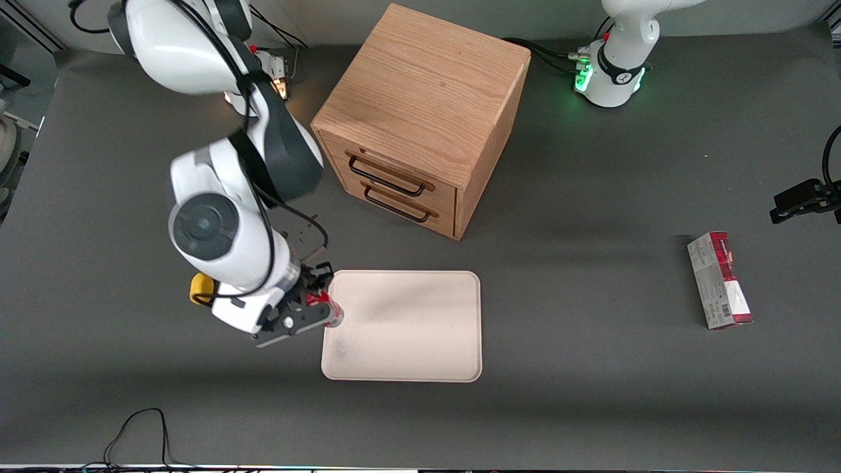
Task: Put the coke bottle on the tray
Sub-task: 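Lift the bottle and carry it over the cream tray, then lower the bottle upright onto the tray corner and open the gripper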
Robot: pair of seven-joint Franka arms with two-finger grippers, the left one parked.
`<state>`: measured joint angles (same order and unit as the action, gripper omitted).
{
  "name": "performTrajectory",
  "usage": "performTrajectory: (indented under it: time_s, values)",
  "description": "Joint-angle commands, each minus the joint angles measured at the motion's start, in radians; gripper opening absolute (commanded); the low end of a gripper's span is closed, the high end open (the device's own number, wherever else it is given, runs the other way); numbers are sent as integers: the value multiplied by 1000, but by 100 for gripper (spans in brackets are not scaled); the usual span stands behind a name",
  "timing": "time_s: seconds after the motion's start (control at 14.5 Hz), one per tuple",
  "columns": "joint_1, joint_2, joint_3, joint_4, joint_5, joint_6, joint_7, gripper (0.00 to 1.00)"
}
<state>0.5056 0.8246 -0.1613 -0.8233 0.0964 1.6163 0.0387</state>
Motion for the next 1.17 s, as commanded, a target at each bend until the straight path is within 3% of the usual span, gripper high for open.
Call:
performTrajectory:
  time_s: [0.0, 0.76, 0.83, 0.89, 0.96, 1.1]
  values:
    - [-7, 79, 5, 52, 12, 48, 18, 0]
    - [-13, 171, 3, 38, 12, 186, 10, 0]
    - [-12, 171, 3, 36, 12, 186, 21, 7]
    - [-10, 169, 3, 33, 12, 186, 23, 79]
    - [-10, 163, 3, 24, 12, 186, 23, 100]
    - [-6, 148, 2, 21, 11, 175, 23, 100]
